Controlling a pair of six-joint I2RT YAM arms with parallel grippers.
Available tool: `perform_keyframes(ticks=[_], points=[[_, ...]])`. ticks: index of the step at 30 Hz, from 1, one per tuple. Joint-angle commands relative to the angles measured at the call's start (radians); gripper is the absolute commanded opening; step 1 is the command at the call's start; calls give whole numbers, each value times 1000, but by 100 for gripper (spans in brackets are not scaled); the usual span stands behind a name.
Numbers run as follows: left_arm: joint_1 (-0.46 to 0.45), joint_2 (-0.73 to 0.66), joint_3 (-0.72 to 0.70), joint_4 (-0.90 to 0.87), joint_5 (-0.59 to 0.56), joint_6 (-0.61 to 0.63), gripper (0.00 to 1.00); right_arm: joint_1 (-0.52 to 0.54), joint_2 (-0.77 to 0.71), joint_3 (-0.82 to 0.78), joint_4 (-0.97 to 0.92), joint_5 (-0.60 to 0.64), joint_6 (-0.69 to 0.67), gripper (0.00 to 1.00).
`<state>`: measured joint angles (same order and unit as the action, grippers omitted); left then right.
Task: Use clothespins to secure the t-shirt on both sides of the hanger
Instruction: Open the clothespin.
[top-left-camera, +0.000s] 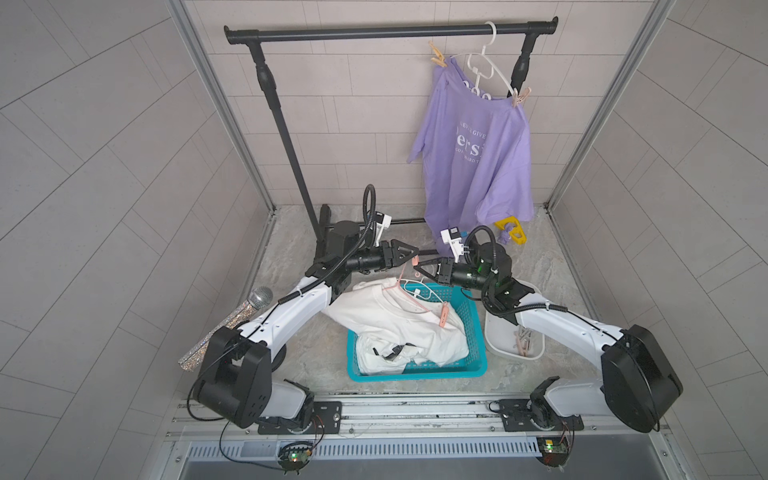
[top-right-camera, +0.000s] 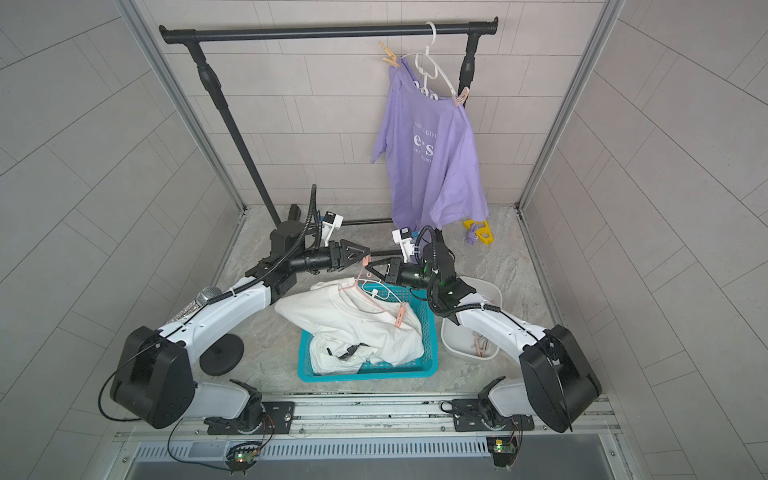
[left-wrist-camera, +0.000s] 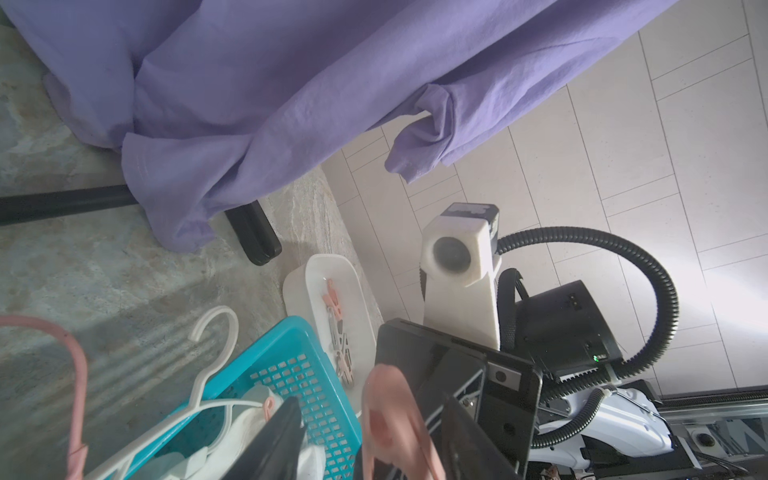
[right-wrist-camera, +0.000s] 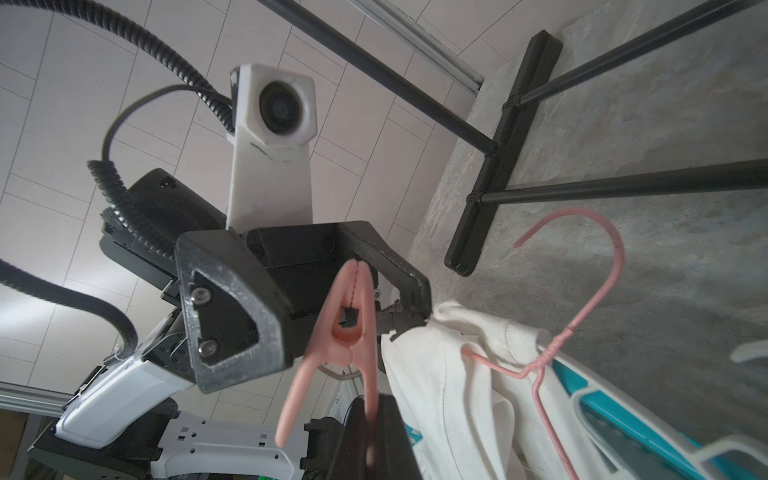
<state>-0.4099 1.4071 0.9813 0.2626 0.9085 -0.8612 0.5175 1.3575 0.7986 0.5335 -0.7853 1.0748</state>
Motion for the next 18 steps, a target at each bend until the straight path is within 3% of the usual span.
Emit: perform_keyframes(ticks=[1,8,18], points=[[9,10,-15,125,42,-65,54,7,9,1,110,-23,52,0],[15,6,-19,128,53,-67,47,11,43,2,159,-25,79,0],[15,5,-22,129,68,-67,45,10,89,0,245,-29,134,0]])
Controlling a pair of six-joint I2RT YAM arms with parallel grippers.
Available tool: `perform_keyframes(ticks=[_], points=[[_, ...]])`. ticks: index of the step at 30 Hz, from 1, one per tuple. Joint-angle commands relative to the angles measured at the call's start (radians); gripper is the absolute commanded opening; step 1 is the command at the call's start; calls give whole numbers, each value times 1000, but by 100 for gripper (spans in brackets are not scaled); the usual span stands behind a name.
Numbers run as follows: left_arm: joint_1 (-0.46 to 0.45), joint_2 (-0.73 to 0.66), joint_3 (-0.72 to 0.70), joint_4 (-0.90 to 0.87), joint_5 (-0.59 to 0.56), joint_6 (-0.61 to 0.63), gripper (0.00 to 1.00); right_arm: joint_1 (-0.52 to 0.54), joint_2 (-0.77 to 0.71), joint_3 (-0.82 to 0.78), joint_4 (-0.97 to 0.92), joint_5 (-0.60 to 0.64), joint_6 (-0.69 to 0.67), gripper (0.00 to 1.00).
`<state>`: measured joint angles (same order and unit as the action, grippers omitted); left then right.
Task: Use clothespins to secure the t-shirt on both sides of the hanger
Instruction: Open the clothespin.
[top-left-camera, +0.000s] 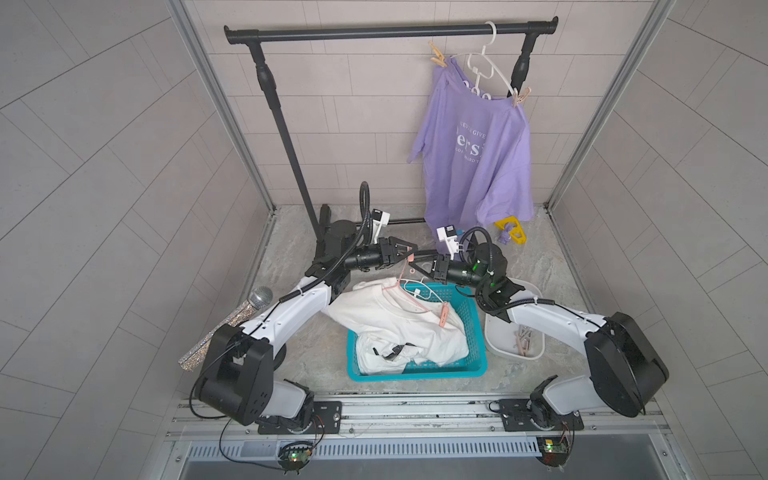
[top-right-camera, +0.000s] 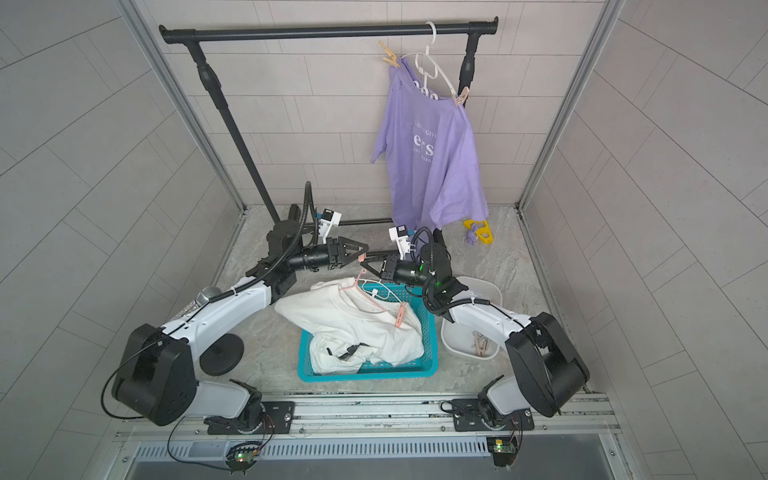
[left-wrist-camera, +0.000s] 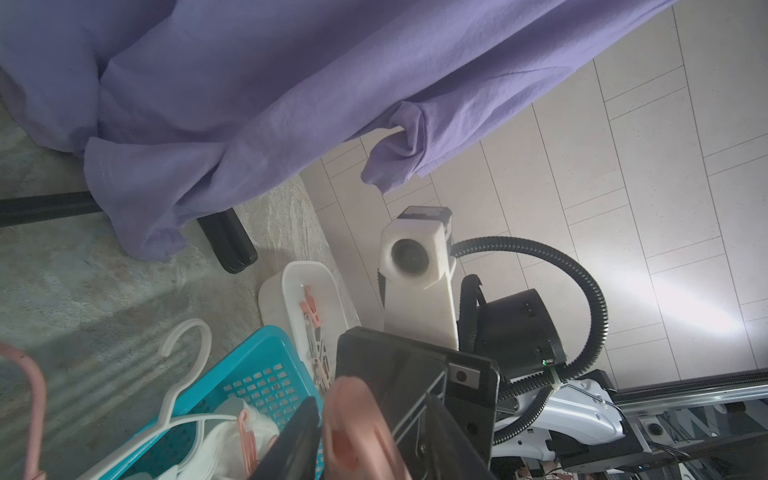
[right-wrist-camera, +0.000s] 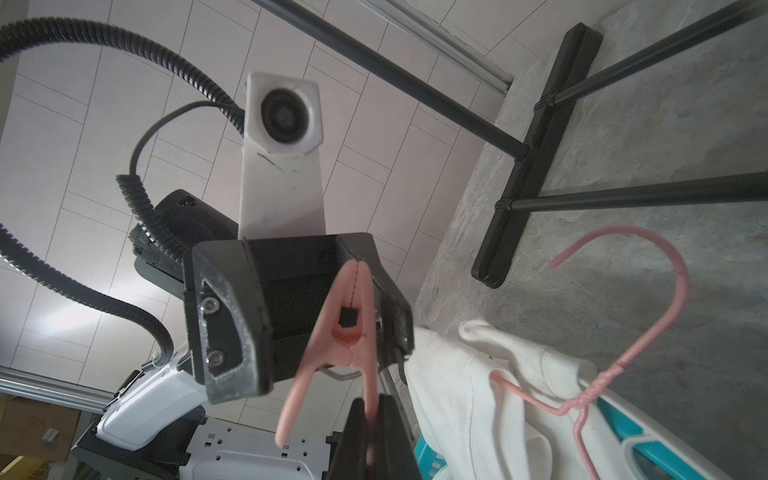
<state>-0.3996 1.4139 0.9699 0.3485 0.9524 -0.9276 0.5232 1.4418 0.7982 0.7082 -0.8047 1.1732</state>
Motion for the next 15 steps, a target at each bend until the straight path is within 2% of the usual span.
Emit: perform_keyframes(ticks=[1,11,15], points=[[5,-4,-11,43,25,1,43,5,9,2,74,-12,39,0],[10,2,-3,43,29,0,27,5,26,2,94,-18,51,0],[11,5,-3,45,28,-1,25,5,28,1,97,-20,51,0]])
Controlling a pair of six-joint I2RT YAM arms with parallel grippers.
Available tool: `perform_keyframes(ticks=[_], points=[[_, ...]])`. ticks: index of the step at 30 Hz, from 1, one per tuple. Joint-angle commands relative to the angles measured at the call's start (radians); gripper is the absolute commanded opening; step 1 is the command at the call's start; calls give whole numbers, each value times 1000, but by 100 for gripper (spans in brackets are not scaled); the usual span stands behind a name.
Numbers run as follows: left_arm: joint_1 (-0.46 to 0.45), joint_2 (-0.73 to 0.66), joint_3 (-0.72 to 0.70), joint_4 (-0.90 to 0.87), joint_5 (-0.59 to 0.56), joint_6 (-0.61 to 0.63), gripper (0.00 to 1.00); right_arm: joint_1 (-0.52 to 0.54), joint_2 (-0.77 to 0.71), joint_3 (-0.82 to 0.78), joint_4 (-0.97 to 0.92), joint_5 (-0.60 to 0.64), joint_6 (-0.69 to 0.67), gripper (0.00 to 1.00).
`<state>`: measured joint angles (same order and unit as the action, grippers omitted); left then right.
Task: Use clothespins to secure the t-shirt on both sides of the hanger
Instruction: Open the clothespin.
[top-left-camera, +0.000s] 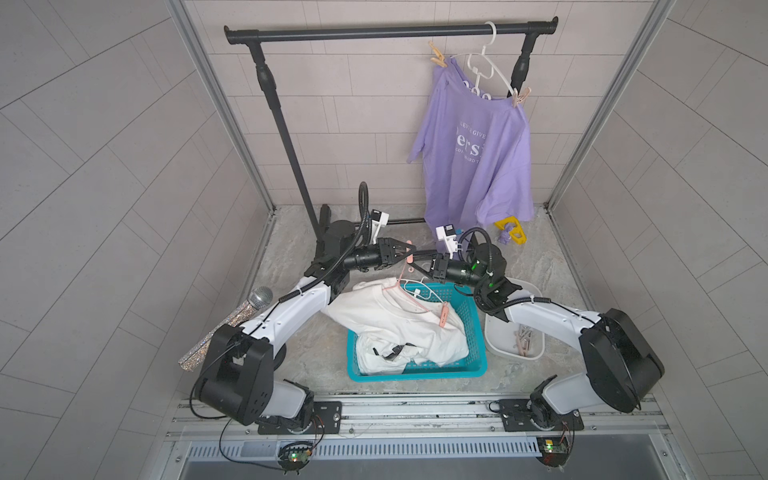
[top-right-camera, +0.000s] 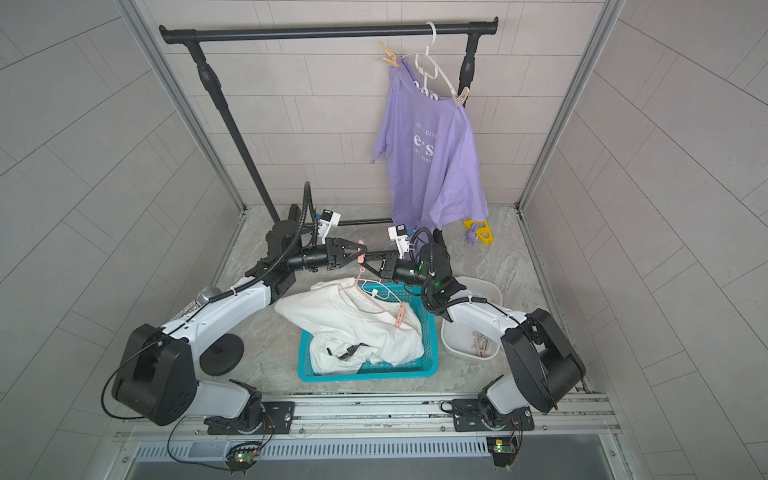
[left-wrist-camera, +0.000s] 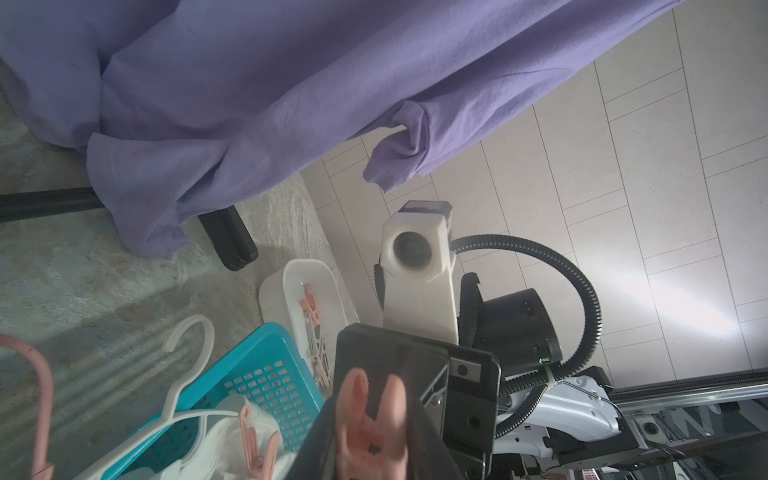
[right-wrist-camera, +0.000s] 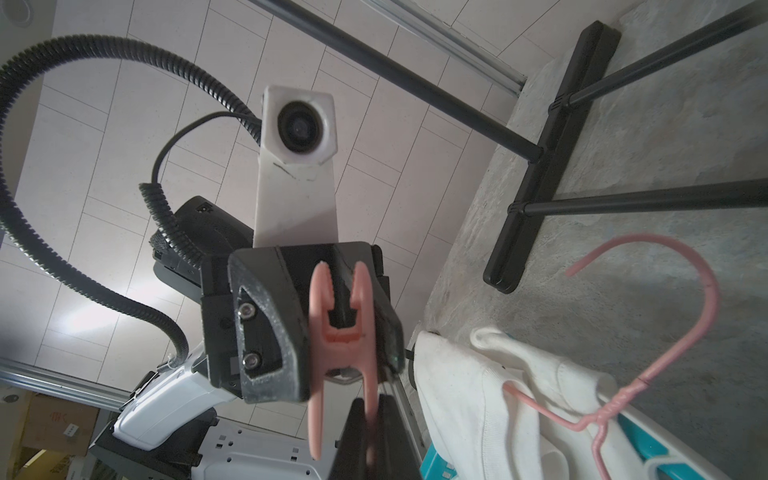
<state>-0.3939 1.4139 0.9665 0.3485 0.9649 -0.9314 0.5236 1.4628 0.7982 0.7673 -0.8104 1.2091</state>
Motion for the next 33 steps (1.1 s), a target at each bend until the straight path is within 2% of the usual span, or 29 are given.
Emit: perform_keyframes(ticks=[1,3,6,11,15,22,27,33], points=[[5,4,1,47,15,3,25,5,7,0,37,-15,15,0],[5,5,-1,47,16,3,24,5,6,-1,35,-15,14,0],[6,0,-1,48,11,-5,23,5,2,-8,34,-8,15,11],[7,-22,-1,28,-21,-21,22,5,-39,-38,2,36,-3,40],[6,-48,-16,24,-80,-51,19,5,-82,-65,-11,91,-3,51],[2,-100,-56,13,-246,-124,19,28,-171,-103,-57,240,-11,63],[-11,-116,-84,39,-310,-189,20,67,-188,-102,-45,328,6,64],[-44,-119,-154,185,-366,-287,20,110,-164,-102,14,421,55,65]])
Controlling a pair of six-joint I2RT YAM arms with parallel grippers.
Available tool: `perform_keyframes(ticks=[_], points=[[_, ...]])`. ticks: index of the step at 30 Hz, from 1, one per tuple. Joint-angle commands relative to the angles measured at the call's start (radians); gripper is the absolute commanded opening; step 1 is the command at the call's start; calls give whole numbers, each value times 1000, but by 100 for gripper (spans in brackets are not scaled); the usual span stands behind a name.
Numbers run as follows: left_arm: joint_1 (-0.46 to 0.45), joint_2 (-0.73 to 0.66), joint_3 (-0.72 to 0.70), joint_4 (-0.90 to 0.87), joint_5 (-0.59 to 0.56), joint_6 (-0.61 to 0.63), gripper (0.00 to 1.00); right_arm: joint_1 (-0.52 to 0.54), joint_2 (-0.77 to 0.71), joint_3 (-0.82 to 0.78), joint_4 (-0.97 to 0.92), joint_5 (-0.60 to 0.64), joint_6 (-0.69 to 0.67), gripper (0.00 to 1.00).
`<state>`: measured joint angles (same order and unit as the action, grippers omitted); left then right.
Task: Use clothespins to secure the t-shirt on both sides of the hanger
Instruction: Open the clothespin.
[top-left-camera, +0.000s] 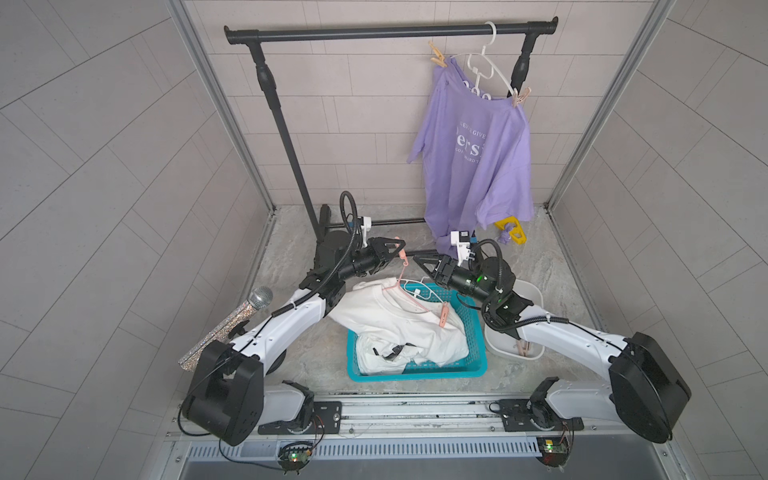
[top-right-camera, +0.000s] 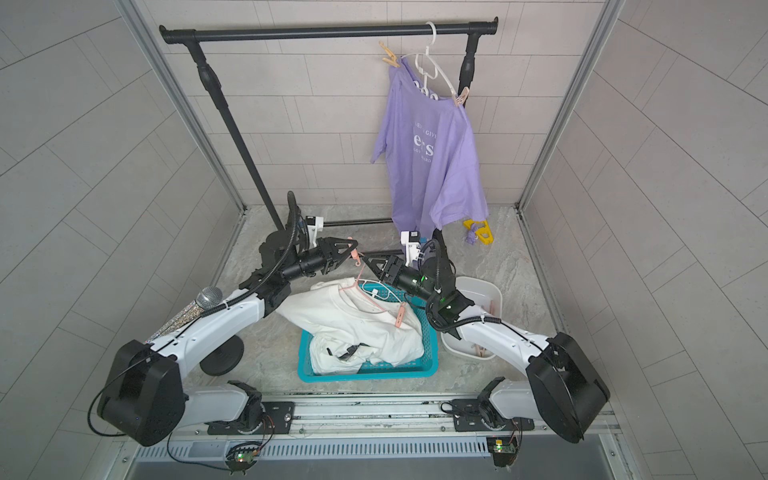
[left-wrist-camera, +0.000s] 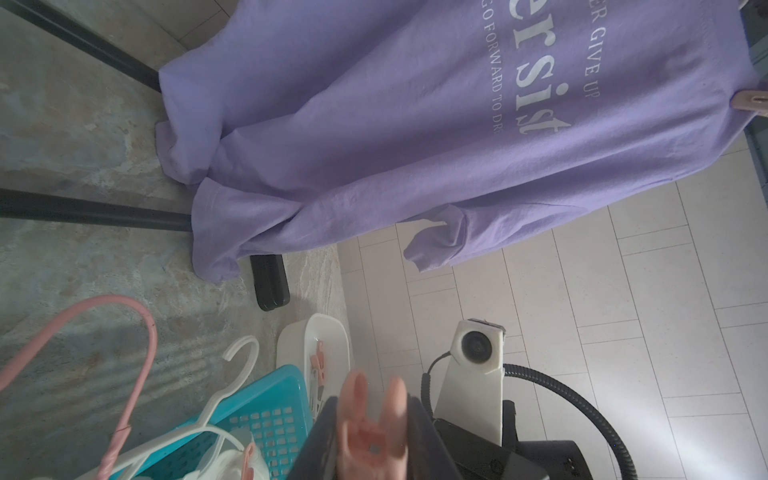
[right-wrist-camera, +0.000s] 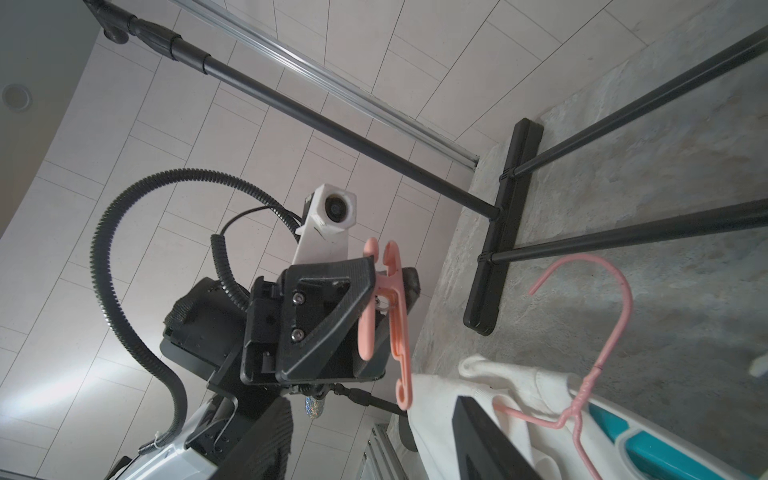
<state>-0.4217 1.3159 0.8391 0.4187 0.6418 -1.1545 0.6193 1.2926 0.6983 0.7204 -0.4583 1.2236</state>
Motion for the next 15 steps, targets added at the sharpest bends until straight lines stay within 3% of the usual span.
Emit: perform_keyframes(ticks=[1,7,15], points=[[-23,-23,-34,131,-49,-72,20,19,15,-1,75,78,51,65],[-52,-57,-86,204,-121,-82,20,42,54,-5,149,127,92,64],[-59,-69,-98,224,-133,-85,20,50,47,-33,124,171,71,63]])
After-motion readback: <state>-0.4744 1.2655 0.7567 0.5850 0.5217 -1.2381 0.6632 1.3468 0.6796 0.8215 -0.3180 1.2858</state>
